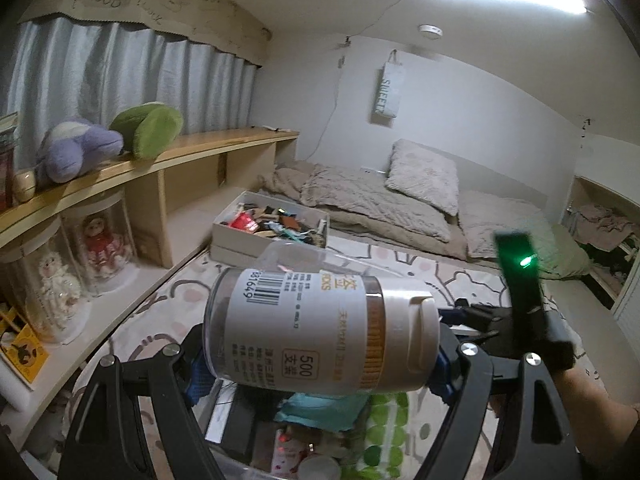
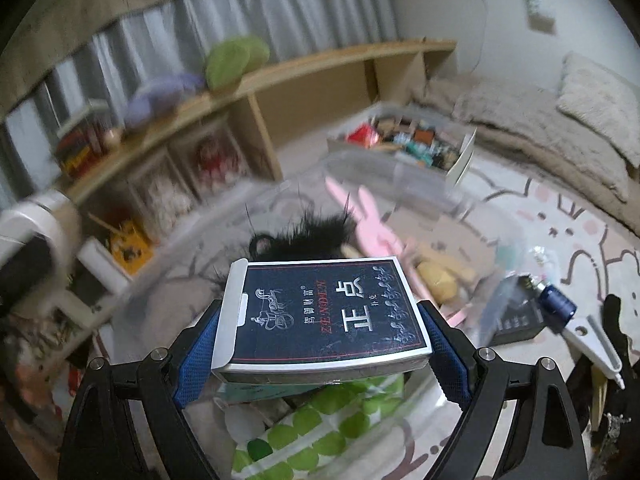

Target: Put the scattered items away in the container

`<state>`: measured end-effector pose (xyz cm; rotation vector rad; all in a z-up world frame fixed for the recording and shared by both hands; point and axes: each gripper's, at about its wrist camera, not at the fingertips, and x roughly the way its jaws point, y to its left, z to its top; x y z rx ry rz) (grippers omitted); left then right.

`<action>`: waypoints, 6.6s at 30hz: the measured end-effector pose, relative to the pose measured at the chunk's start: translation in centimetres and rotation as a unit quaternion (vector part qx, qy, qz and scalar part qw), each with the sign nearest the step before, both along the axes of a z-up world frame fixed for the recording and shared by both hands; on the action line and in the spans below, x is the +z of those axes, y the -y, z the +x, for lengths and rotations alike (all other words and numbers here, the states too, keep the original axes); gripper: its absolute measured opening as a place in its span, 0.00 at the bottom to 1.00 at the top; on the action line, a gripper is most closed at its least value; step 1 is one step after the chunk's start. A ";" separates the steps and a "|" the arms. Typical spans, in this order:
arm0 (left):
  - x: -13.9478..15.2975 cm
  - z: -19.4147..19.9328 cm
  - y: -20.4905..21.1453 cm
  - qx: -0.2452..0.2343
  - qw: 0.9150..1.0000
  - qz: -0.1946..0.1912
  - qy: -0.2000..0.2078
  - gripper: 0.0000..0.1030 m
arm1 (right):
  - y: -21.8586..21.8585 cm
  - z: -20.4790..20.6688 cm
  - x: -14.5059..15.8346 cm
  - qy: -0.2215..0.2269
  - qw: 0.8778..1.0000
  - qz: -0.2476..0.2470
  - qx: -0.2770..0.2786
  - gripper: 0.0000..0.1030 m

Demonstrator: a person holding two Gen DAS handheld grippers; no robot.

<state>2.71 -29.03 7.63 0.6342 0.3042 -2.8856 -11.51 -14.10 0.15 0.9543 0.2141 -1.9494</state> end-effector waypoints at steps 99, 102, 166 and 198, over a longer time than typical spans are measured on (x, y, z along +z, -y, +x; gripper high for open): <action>-9.1 -5.3 -3.5 -0.112 0.921 0.004 0.373 1.00 | -6.6 3.0 1.2 -0.113 0.993 -0.020 0.007 1.00; -8.8 -5.1 -3.6 -0.106 0.927 -0.003 0.359 1.00 | -7.1 3.2 1.5 -0.117 0.993 -0.025 0.004 1.00; -1.1 10.3 -10.4 -0.031 0.995 -0.081 0.044 1.00 | -18.4 16.1 4.9 -0.222 0.969 -0.063 -0.087 1.00; -2.2 10.6 -10.8 -0.022 0.993 -0.097 0.057 1.00 | -18.5 16.4 4.7 -0.219 0.969 -0.056 -0.099 1.00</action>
